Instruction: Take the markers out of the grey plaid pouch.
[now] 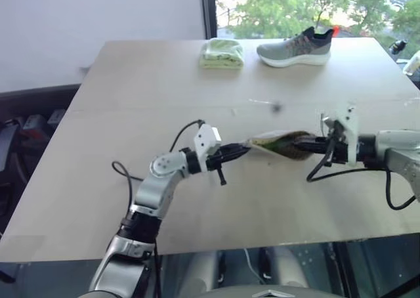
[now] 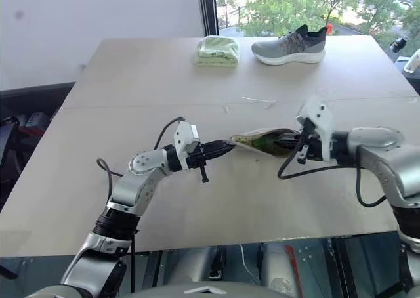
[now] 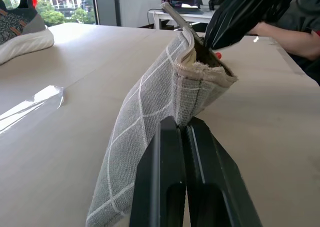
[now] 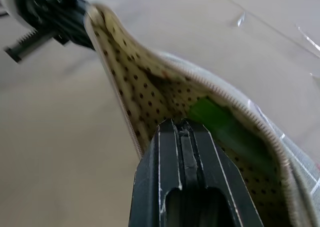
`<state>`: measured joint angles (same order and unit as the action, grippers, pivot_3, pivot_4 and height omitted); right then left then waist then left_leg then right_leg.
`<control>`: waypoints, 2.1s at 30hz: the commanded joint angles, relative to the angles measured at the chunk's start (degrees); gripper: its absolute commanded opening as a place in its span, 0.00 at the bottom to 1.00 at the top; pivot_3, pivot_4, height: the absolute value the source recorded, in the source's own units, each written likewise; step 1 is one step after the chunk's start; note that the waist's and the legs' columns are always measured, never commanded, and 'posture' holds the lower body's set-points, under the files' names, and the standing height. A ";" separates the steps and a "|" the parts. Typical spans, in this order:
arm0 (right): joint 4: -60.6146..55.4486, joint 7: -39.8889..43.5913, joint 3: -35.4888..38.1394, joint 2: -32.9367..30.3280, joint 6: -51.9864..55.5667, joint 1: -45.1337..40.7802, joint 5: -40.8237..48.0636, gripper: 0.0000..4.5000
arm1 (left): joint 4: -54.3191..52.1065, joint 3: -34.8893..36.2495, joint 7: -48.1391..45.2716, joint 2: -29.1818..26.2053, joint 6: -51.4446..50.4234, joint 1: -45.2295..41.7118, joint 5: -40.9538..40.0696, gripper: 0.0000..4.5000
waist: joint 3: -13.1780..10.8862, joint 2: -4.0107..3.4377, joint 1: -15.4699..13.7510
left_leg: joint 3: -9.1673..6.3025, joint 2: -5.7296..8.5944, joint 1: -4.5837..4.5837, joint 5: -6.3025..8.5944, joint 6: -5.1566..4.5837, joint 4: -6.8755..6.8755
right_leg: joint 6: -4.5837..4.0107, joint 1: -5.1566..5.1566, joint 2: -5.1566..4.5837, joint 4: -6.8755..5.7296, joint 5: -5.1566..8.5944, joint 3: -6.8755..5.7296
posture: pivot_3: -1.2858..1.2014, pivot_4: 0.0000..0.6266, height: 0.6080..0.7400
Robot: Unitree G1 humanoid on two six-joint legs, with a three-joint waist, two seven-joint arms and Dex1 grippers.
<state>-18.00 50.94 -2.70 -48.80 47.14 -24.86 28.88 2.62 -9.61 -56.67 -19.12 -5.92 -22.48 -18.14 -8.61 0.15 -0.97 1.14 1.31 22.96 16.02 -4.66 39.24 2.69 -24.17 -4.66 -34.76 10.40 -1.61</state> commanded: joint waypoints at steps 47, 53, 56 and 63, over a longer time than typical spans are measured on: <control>42.81 30.79 -27.05 8.31 -50.63 -23.35 -42.29 0.08 | 0.33 -3.24 -4.65 3.22 -1.58 -2.37 -0.80 0.00 | 0.01 -0.02 0.03 | 0.07 0.01 -0.23 -0.09 0.16 0.02 | 0.07 0.13 0.41 -0.01 -0.04 -0.08 | 0.52 0.24 1.00; 34.89 31.87 -22.24 5.87 -46.03 -20.37 -38.14 0.08 | 0.73 -2.98 -4.88 2.88 -1.41 -2.37 -0.60 0.00 | 0.01 -0.02 0.04 | 0.00 0.01 -0.19 -0.09 0.17 0.02 | 0.07 0.11 0.11 -0.02 -0.04 -0.10 | 0.52 0.24 1.00; 29.42 31.03 -18.73 4.94 -41.00 -18.73 -34.76 0.08 | 0.98 -3.07 -4.92 2.54 -0.99 -2.37 -0.25 0.00 | 0.01 -0.02 0.19 | 0.03 0.01 -0.14 -0.09 0.17 0.01 | 0.07 0.02 0.10 -0.05 -0.04 -0.04 | 0.52 0.24 1.00; 18.86 30.97 -10.74 -0.43 -34.10 -13.66 -26.60 0.08 | 1.37 -3.37 -4.71 1.74 0.29 -2.09 0.63 0.00 | -0.01 -0.05 0.02 | -0.03 -0.03 -0.06 -0.09 0.17 -0.03 | 0.06 -0.04 0.08 -0.05 -0.04 0.03 | 0.52 0.24 1.00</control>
<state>3.29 81.74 -17.33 -47.14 11.37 -38.89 0.68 4.58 -13.51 -61.18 -16.62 -6.59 -24.64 -18.02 -8.62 0.10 -0.95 1.11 1.29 22.92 15.94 -4.49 39.21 2.76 -24.22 -4.61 -34.79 10.36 -1.58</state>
